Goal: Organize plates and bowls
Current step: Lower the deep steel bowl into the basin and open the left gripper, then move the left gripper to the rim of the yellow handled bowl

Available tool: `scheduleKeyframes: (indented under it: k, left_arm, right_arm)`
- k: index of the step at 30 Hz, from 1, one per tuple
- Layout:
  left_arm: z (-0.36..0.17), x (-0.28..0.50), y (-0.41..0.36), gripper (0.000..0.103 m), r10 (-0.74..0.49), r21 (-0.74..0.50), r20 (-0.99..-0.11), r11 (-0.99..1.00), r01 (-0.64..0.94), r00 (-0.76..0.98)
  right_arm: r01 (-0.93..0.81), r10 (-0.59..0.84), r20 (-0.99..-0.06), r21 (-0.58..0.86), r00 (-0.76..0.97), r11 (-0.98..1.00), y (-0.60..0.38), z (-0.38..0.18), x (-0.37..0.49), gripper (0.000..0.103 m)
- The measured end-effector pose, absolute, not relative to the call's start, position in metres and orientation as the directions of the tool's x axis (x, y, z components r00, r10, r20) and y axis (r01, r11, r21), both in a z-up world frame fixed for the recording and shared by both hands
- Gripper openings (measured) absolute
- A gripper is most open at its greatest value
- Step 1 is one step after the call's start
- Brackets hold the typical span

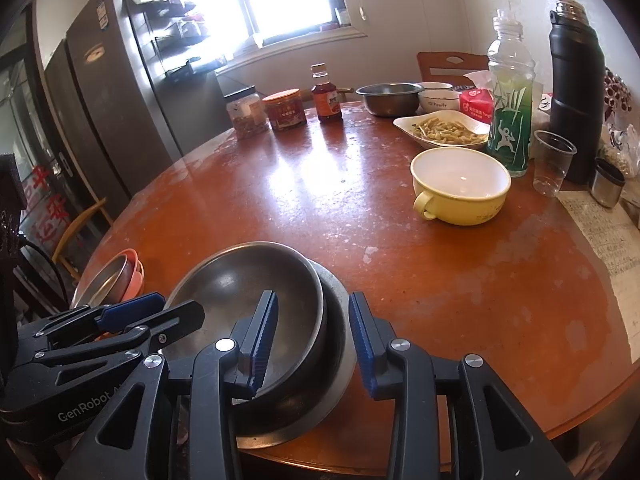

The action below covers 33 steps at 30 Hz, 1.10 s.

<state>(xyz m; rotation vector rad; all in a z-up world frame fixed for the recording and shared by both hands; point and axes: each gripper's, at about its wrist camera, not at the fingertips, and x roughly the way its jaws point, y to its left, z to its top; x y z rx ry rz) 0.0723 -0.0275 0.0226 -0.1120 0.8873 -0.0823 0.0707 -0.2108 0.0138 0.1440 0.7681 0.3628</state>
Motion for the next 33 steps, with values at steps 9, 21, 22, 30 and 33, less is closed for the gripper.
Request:
scheduleKeyframes:
  k: [9, 21, 22, 30, 33]
  left_arm:
    - [0.033, 0.068, -0.029, 0.049, -0.102, -0.119, -0.758, 0.993, 0.018, 0.644]
    - [0.046, 0.063, -0.048, 0.051, -0.068, -0.076, -0.749, 0.997, 0.016, 0.659]
    - [0.046, 0.063, -0.051, 0.051, -0.065, -0.071, -0.749, 0.997, 0.017, 0.66]
    - [0.048, 0.066, -0.074, 0.051, -0.068, -0.054, -0.755, 0.998, 0.042, 0.653]
    - [0.048, 0.069, -0.083, 0.051, -0.07, -0.045, -0.76, 0.997, 0.054, 0.646]
  right_arm:
    - [-0.259, 0.384, -0.623, 0.285, 0.682, 0.923, -0.224, 0.024, 0.066, 0.05]
    - [-0.241, 0.395, -0.585, 0.325, 0.709, 0.914, -0.252, 0.033, 0.059, 0.053]
    - [-0.237, 0.392, -0.582, 0.326, 0.713, 0.915, -0.255, 0.034, 0.059, 0.054]
    - [-0.211, 0.371, -0.559, 0.331, 0.742, 0.92, -0.281, 0.038, 0.055, 0.061]
    - [-0.189, 0.361, -0.544, 0.347, 0.758, 0.919, -0.291, 0.04, 0.055, 0.062]
